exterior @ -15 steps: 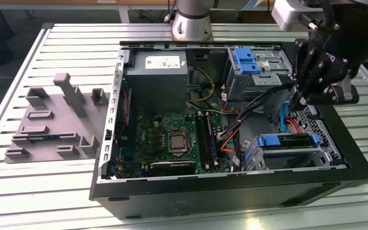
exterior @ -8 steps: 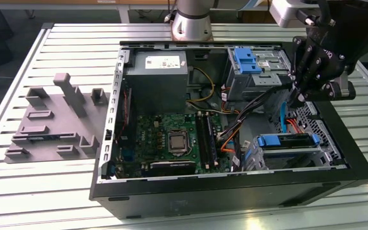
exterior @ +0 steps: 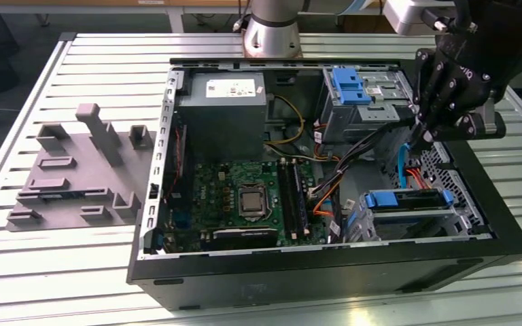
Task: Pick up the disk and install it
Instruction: 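Insert the second disk wire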
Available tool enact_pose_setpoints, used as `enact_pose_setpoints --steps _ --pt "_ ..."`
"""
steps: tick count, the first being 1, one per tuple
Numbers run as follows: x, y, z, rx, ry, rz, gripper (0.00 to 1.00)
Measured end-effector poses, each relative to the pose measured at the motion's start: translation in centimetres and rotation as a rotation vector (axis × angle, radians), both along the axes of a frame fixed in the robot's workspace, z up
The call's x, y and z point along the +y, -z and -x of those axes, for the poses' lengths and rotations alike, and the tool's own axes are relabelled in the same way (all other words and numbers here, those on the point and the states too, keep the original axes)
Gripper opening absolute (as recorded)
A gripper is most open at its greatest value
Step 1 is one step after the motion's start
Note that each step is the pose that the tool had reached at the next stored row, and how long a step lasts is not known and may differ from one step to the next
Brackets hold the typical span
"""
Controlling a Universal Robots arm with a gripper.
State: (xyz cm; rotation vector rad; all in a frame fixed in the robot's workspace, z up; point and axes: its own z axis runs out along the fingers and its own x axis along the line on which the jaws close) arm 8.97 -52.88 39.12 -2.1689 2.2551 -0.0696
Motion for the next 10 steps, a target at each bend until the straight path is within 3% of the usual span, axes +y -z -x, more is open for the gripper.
enact_pose_setpoints --steps 4,7,8,10 --pt "0.02 0.0 0.0 0.0005 0.0 0.0006 0.11" --pt "0.41 0.12 -0.01 0.0006 0.001 0.0069 0.17" --pt "0.58 0.19 0.0 0.0006 0.003 0.0093 0.24" --pt "0.74 0.36 -0.01 0.0005 0.003 0.0146 0.24"
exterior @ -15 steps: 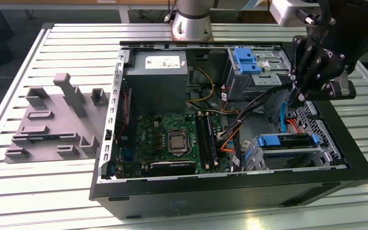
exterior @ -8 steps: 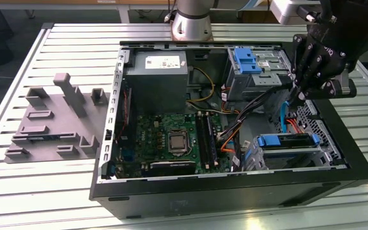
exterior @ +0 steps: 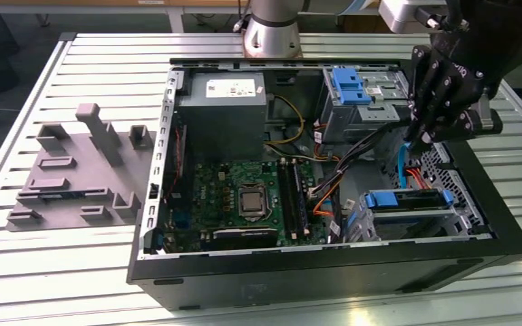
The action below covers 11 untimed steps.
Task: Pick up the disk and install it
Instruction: 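Insert the second disk wire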
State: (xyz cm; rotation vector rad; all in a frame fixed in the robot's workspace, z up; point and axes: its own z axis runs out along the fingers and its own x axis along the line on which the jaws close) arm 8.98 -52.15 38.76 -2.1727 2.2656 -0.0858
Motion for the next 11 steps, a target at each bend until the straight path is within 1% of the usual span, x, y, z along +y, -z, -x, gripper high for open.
enact_pose_setpoints --steps 4,11 --pt "0.01 0.51 0.0 0.0 0.0 0.0145 0.24" --pt "0.02 1.59 0.0 0.0 0.001 0.0258 0.24"
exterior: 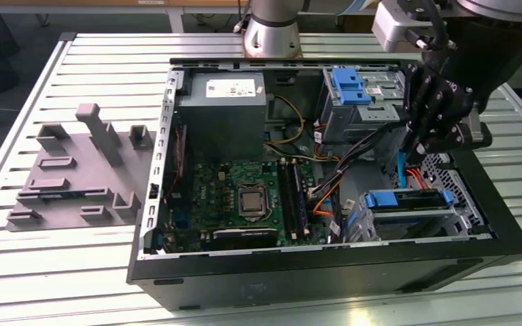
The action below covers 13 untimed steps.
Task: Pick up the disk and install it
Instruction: 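Insert the second disk wire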
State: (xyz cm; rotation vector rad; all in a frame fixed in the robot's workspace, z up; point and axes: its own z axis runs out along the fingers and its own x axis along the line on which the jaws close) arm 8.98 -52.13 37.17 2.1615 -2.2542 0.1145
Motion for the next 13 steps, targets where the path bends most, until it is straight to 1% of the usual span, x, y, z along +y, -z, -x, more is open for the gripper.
enact_pose_setpoints --steps 2,3,5,6,7,8,9,11,12,13 --pt "0.0 0.08 0.0 0.0 0.0 0.0012 0.22" --pt "0.0 0.08 -0.01 0.0 0.0 0.0014 0.16" --pt "-0.01 0.12 -0.02 -0.0001 0.0 0.0008 0.16" --pt "-0.05 0.15 -0.03 0.0 0.0 -0.0016 0.16" --pt "-0.14 0.17 -0.03 -0.0001 0.0 -0.0077 0.16" --pt "-0.28 0.22 -0.03 -0.0001 0.0 -0.0178 0.16" --pt "-0.46 0.29 -0.03 0.0 0.0 -0.0261 0.16" --pt "-0.9 0.42 -0.03 0.0 0.0 -0.0339 0.16" --pt "-1.02 0.45 -0.02 0.0 0.0 -0.0354 0.16" --pt "-1.03 0.46 -0.03 0.0 0.0 -0.0359 0.16"
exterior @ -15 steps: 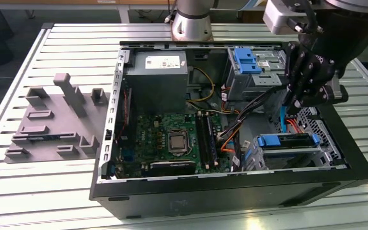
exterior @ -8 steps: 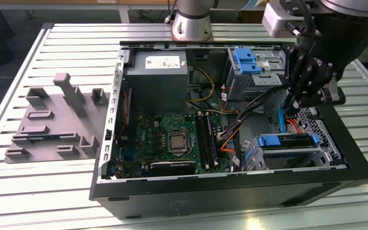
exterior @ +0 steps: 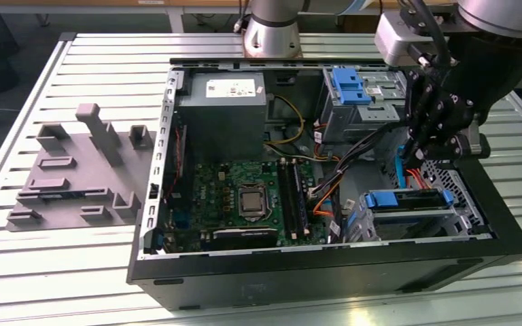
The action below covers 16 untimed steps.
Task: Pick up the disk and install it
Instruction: 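Insert the second disk wire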
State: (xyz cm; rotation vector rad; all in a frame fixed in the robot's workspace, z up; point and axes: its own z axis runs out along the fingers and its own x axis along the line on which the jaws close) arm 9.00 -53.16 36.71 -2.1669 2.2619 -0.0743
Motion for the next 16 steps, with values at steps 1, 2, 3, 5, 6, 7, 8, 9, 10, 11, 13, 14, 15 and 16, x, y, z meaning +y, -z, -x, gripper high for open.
enact_pose_setpoints --steps 1,2,3,5,6,7,8,9,10,11,13,14,15,16 --pt "0.0 0.0 0.0 0.0001 0.0 0.0 0.16" --pt "0.0 0.0 0.0 0.0 0.0 0.0 0.16" --pt "0.0 0.0 0.0 0.0 0.0 0.0 0.16" --pt "-0.01 0.01 0.0 0.0 0.0 0.0001 0.16" --pt "-0.01 0.01 0.0 0.0 0.0 0.0001 0.16" --pt "-0.01 0.01 0.0 0.0 0.0 0.0001 0.16" --pt "-0.01 0.02 0.0 0.0 0.0 0.0001 0.16" --pt "-0.01 0.02 0.0 0.0 0.0 0.0001 0.16" --pt "-0.01 0.02 0.0 0.0 0.0 0.0 0.16" --pt "-0.02 0.02 0.0 0.0 0.0 0.0001 0.16" --pt "-0.01 0.04 0.0 0.0 0.0 0.0 0.16" --pt "-0.01 0.06 0.0 0.0 0.0 0.0 0.16" --pt "-0.02 0.09 0.0 0.0 0.0 -0.0001 0.16" --pt "-0.04 0.15 0.0 0.0 0.0 -0.0003 0.16"
